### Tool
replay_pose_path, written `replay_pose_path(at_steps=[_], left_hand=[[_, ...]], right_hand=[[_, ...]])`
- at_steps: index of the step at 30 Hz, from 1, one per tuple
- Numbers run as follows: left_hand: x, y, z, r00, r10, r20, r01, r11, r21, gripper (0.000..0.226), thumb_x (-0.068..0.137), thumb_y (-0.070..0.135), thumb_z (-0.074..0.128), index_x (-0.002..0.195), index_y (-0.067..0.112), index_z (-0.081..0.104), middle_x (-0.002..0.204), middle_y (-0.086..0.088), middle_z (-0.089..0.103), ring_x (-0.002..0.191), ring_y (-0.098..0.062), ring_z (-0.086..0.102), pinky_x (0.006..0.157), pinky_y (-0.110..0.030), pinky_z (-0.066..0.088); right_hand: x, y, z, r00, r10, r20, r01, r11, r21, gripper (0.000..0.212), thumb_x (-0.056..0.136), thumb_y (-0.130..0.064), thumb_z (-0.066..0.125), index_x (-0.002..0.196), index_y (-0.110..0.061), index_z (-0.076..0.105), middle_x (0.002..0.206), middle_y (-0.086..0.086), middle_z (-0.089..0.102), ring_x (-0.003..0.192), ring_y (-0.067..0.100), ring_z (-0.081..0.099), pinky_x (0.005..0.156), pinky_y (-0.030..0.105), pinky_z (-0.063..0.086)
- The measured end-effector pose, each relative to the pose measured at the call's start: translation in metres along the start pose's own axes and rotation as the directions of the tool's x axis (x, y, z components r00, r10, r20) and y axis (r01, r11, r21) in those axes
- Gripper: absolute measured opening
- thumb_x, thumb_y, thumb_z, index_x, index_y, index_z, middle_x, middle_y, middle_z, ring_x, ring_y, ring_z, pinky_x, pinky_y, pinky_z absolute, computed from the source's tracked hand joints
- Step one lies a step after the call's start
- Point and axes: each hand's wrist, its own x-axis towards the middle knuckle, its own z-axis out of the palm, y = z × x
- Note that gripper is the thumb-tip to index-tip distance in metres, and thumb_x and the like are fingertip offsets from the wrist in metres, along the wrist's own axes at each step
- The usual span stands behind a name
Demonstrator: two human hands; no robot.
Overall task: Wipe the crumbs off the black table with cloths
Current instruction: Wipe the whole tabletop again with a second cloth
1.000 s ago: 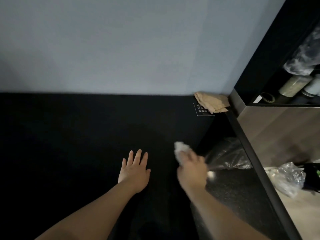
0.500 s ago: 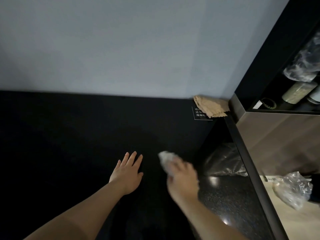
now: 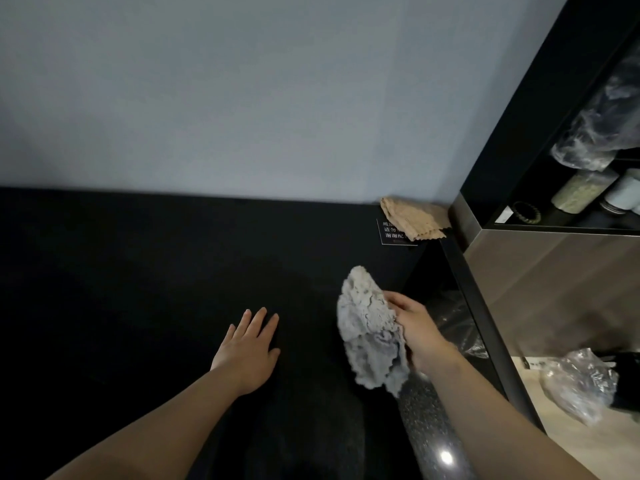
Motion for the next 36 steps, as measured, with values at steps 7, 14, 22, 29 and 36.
replay_pose_path(at_steps=[7,14,22,29,36], left_hand=[[0.000,0.000,-0.003,1.000,0.007,0.007,-0.007,1.000,-0.004,0.066,0.101,0.038,0.034,0.151,0.023,-0.006,0.159,-0.003,-0.013,0.146,-0.025,-0.012,0.120,-0.042,0.004],[-0.001,-0.001,0.001,1.000,0.001,0.009,-0.001,1.000,0.023,0.066,0.101,0.043,0.029,0.150,0.025,-0.010,0.158,-0.002,-0.016,0.145,-0.024,-0.015,0.120,-0.042,0.002],[-0.003,-0.002,0.010,0.999,0.001,-0.035,0.000,0.999,0.046,0.064,0.101,0.046,0.022,0.149,0.024,-0.013,0.158,-0.002,-0.019,0.144,-0.024,-0.018,0.119,-0.041,-0.002],[-0.001,-0.002,0.012,0.999,-0.002,-0.040,0.004,0.999,0.047,0.064,0.101,0.046,0.022,0.149,0.023,-0.014,0.158,-0.002,-0.019,0.144,-0.024,-0.018,0.120,-0.042,-0.002],[0.000,0.004,0.015,0.998,-0.032,-0.051,0.033,0.999,0.018,0.063,0.102,0.044,0.022,0.149,0.021,-0.014,0.158,-0.003,-0.019,0.144,-0.026,-0.018,0.119,-0.044,-0.002]], right_hand=[[0.012,0.023,-0.007,0.898,-0.175,-0.404,-0.056,0.865,-0.498,0.043,0.097,-0.038,0.043,0.134,-0.018,0.047,0.133,0.009,0.050,0.122,0.030,0.045,0.101,0.041,0.038],[0.000,0.031,0.008,0.963,-0.250,0.097,0.151,0.208,-0.966,0.033,0.093,-0.035,0.047,0.126,-0.035,0.052,0.125,-0.003,0.051,0.114,0.021,0.047,0.094,0.036,0.037],[0.002,0.058,0.016,0.950,-0.310,0.034,0.072,0.112,-0.991,0.057,0.091,-0.061,0.024,0.144,-0.042,0.019,0.158,0.000,-0.001,0.143,0.032,-0.003,0.113,0.051,0.001],[-0.001,0.093,-0.003,0.852,-0.273,0.448,0.401,-0.211,-0.892,0.050,0.075,-0.053,0.038,0.121,-0.038,0.052,0.134,-0.003,0.054,0.122,0.033,0.051,0.095,0.056,0.039],[0.005,0.082,-0.040,0.831,-0.465,-0.305,-0.199,0.263,-0.944,0.048,0.090,-0.038,0.038,0.137,-0.027,0.040,0.146,0.016,0.037,0.133,0.043,0.031,0.100,0.062,0.032]])
